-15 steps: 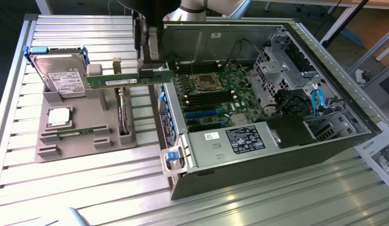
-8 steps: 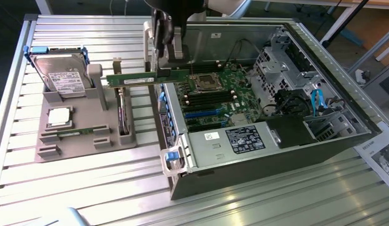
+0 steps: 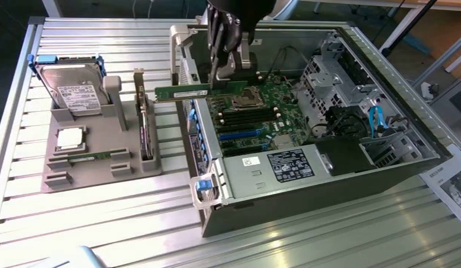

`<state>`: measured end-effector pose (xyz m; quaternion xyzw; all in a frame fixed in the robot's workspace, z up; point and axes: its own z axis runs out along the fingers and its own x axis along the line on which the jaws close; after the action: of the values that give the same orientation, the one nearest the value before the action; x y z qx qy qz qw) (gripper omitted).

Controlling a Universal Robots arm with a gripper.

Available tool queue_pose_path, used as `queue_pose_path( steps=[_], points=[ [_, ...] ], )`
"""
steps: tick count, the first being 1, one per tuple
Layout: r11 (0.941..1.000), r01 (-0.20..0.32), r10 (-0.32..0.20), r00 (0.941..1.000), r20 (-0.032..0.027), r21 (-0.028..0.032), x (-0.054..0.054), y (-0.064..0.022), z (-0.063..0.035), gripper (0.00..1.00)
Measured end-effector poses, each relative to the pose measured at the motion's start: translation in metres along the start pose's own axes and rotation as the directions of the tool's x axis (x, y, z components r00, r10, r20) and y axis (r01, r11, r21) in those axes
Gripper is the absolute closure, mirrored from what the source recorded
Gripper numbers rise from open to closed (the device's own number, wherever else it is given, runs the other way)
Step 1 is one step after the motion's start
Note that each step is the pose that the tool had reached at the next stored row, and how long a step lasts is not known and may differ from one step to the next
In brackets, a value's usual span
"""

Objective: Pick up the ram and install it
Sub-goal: 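Pick up the ram and move it above insertion slot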

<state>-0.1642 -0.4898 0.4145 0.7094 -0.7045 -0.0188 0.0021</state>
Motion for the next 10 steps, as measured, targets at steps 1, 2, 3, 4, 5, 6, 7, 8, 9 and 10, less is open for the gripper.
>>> queue_pose_path(
  steps=[1,2,3,4,5,6,7,8,9,10],
  points=[
    [1.0,0.0,0.0,1.0,0.0,0.0,0.0,-0.0028,-0.0001,0.88],
    [1.0,0.0,0.0,1.0,0.0001,0.0,0.0,-0.007,-0.0002,0.88],
    [1.0,0.0,0.0,1.0,0.0001,-0.0001,0.0,-0.0115,-0.0003,0.88],
    [1.0,0.0,0.0,1.0,0.0001,-0.0001,0.0,-0.016,-0.0005,0.88],
    [1.0,0.0,0.0,1.0,0.0001,-0.0001,0.0,-0.0195,-0.0006,0.88],
    [1.0,0.0,0.0,1.0,0.0001,-0.0001,0.0,-0.0234,-0.0007,0.88],
    [1.0,0.0,0.0,1.0,0.0001,0.0,0.0,-0.0269,-0.0008,0.88],
    [1.0,0.0,0.0,1.0,0.0,-0.0001,0.0,-0.0296,-0.0009,0.88],
    [1.0,0.0,0.0,1.0,0.0001,-0.0001,0.0,-0.0332,-0.001,0.88],
    [1.0,0.0,0.0,1.0,0.0001,-0.0001,0.0,-0.0362,-0.0011,0.88]
  ],
)
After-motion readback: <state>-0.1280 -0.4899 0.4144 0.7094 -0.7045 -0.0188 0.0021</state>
